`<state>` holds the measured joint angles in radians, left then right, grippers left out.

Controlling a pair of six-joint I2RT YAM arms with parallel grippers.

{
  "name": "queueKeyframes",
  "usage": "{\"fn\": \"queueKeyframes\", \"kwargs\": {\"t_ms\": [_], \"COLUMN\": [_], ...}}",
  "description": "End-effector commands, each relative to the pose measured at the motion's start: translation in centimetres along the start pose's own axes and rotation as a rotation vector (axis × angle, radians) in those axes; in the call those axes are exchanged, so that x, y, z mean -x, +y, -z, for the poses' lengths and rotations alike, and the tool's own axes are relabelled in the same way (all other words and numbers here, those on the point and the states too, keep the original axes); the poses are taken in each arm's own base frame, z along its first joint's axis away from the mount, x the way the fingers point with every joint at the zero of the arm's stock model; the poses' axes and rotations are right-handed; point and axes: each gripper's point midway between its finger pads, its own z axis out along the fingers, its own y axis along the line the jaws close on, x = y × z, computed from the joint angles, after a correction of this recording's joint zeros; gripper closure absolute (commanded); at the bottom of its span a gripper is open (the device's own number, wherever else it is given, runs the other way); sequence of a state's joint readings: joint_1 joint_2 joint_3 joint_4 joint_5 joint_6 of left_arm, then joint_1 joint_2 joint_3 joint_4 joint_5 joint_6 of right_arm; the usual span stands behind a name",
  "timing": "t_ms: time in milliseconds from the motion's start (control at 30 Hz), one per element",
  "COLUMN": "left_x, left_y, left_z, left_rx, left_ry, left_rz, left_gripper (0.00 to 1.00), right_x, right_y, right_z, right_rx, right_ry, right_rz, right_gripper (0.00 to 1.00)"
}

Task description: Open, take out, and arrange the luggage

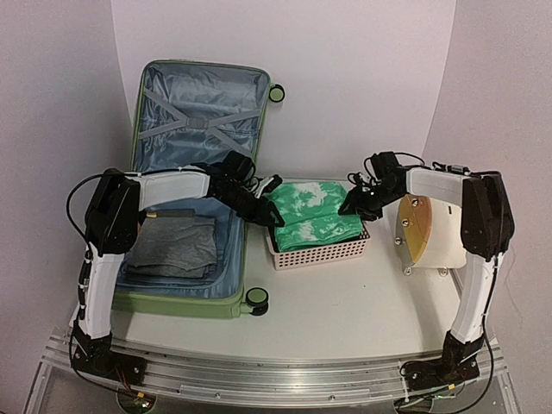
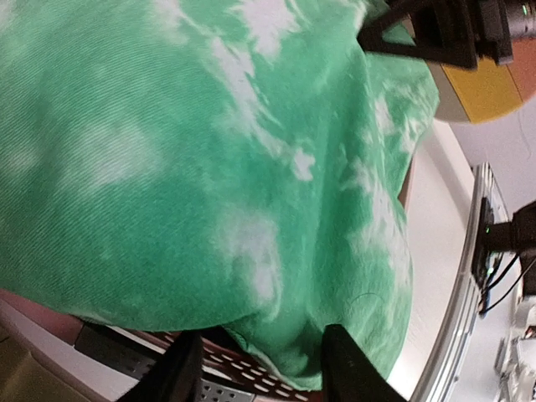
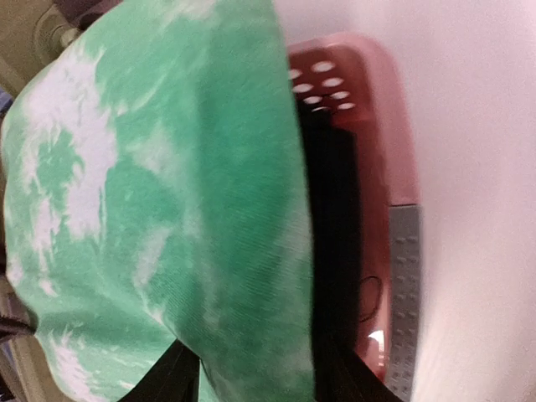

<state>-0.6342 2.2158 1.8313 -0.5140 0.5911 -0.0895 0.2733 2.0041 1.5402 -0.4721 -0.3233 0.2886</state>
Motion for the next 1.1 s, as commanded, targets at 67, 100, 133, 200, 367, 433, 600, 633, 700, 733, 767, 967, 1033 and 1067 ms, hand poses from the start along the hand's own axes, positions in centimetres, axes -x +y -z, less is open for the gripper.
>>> {"fn": "queueKeyframes", "kwargs": {"t_ms": [67,100,133,200,367,433,600,633,700,733,767,967,1033,1067], "left_x": [3.0,4.3,5.3,5.9,5.1,4.7,0.9,-0.2,-1.9,-3.1,-3.4,-5.7,-5.2,-5.1], "left_y": [-1.0,-1.4,-1.9,-2.7,-5.0,-4.2,-0.1,0.5,1.4,2.1,2.4,2.4,0.9,0.6], "left_z": [5.5,6.3,6.8,6.8,3.0,1.5,-1.9,-2.2,-2.2,-2.2,-2.0,-0.3,0.4,0.6], "left_rx": [0.116,0.132,0.134,0.129,0.087,0.103,0.180,0.190,0.218,0.240,0.252,0.236,0.188,0.180], "left_ry": [-0.018,-0.048,-0.069,-0.077,-0.068,-0.062,0.054,0.080,0.122,0.154,0.163,0.218,0.201,0.197], "left_rz": [-0.169,-0.202,-0.233,-0.263,-0.353,-0.352,-0.290,-0.283,-0.277,-0.278,-0.276,-0.303,-0.328,-0.338], "left_gripper": [0.40,0.40,0.42,0.48,0.58,0.60,0.63,0.63,0.63,0.64,0.64,0.64,0.63,0.63], "right_x": [7.0,7.2,7.2,6.7,5.1,4.3,-0.4,-1.5,-4.1,-5.1,-5.8,-9.5,-9.0,-8.7], "right_y": [-0.2,0.2,1.0,2.3,4.2,3.6,0.8,0.4,-0.4,-0.4,-0.6,-0.5,0.0,0.2], "right_z": [8.9,9.5,9.6,9.0,4.4,2.6,0.0,-0.1,-0.3,-0.2,-0.2,1.6,2.7,3.1], "right_rx": [-0.291,-0.328,-0.347,-0.358,-0.205,-0.192,-0.212,-0.219,-0.243,-0.247,-0.253,-0.281,-0.272,-0.268], "right_ry": [-0.260,-0.275,-0.280,-0.274,-0.177,-0.136,-0.018,-0.001,0.033,0.042,0.052,0.061,0.029,0.017], "right_rz": [0.127,0.151,0.181,0.226,0.222,0.199,0.102,0.083,0.051,0.037,0.026,-0.031,-0.036,-0.032], "right_gripper": [0.48,0.48,0.48,0.49,0.74,0.82,0.89,0.90,0.90,0.90,0.90,0.90,0.90,0.90]}}
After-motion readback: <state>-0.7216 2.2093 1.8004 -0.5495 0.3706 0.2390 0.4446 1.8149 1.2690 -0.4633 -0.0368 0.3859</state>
